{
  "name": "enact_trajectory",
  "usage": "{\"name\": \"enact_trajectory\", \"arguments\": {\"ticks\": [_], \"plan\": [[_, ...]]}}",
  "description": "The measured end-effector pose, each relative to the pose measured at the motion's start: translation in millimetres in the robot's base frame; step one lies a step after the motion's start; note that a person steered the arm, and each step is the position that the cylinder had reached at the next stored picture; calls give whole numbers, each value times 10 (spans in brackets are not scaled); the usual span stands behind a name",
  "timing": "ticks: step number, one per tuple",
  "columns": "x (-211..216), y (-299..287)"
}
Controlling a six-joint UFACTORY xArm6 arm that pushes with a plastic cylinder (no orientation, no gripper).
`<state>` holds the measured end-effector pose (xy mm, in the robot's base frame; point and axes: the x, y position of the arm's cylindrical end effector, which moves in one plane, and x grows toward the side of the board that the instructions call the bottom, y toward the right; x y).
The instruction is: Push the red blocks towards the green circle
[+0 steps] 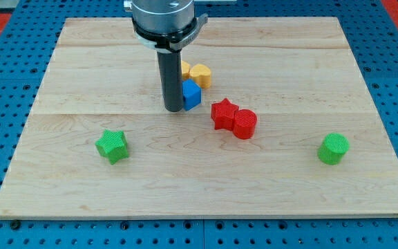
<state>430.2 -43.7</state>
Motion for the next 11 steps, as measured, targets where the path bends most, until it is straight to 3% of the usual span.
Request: {"name": "enact_trajectory", "arguments": {"ticks": [5,7,8,11], "plan": [[34,123],[179,868],[471,1204],[505,1620]]}}
